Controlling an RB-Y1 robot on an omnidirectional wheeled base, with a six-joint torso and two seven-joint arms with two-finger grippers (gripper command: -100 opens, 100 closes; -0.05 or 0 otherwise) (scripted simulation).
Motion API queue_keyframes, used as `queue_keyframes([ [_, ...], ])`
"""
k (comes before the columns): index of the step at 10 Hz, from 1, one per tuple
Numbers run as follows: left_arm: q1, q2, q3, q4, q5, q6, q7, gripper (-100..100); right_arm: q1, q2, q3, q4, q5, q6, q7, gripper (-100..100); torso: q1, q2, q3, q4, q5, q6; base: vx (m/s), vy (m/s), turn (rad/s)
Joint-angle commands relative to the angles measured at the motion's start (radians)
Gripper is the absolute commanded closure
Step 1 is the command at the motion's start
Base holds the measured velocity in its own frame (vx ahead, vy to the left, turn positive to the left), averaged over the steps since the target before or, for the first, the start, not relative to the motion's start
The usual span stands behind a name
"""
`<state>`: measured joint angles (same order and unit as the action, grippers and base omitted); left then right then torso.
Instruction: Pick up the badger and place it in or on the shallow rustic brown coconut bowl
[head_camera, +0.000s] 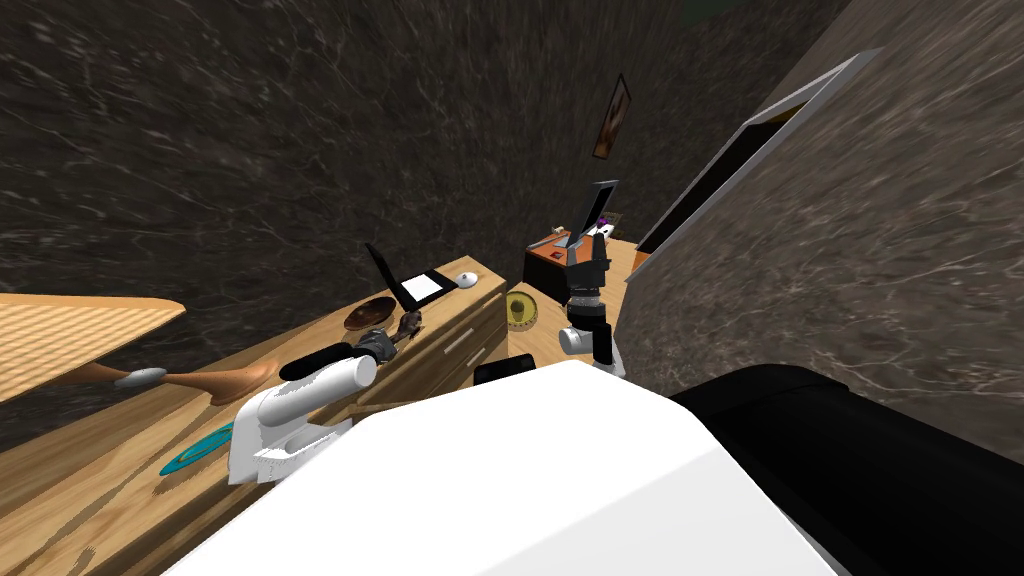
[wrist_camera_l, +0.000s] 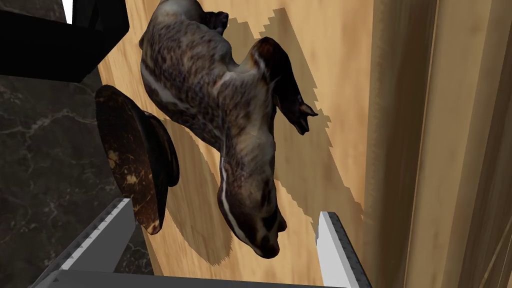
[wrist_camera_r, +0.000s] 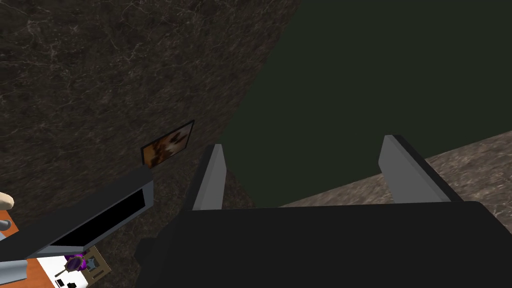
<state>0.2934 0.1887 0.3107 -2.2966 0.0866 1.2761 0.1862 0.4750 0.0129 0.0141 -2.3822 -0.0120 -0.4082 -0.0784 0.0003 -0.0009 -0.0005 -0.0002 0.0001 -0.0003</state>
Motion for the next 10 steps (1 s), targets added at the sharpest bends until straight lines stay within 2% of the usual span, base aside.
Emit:
queue_keyframes([
  [1,-0.008,-0.001,-0.002,0.031,-0.004,-0.024,-0.002,-100,0.0,0.0,0.0,0.0,0.0,0.0,0.0,0,0.0,0.0,0.0,0.0,0.0,0.0,0.014,0.008,0.004],
  [3,-0.018,-0.002,-0.004,0.069,-0.008,-0.055,-0.005,-100,0.0,0.0,0.0,0.0,0.0,0.0,0.0,0,0.001,-0.001,0.0,0.0,0.0,0.0,0.022,0.016,0.003],
  [4,-0.015,-0.001,-0.003,0.057,-0.007,-0.043,-0.003,-100,0.0,0.0,0.0,0.0,0.0,0.0,0.0,0,0.001,-0.001,-0.001,0.0,0.0,0.0,0.012,0.008,-0.001],
  [5,-0.016,-0.001,-0.003,0.059,-0.006,-0.046,-0.004,100,0.0,0.0,0.0,0.0,0.0,0.0,0.0,0,0.0,0.0,0.0,0.0,0.0,0.0,0.0,0.0,0.0],
  [9,-0.013,-0.003,-0.005,0.062,-0.006,-0.043,-0.003,100,0.0,0.0,0.0,0.0,0.0,0.0,0.0,0,-0.002,0.0,0.001,0.002,-0.003,0.001,0.0,0.0,0.0],
  [10,-0.013,-0.003,-0.005,0.062,-0.006,-0.043,-0.004,0,0.0,0.0,0.0,0.0,0.0,0.0,0.0,0,-0.002,0.001,0.002,0.002,-0.003,0.001,0.0,0.0,0.0],
])
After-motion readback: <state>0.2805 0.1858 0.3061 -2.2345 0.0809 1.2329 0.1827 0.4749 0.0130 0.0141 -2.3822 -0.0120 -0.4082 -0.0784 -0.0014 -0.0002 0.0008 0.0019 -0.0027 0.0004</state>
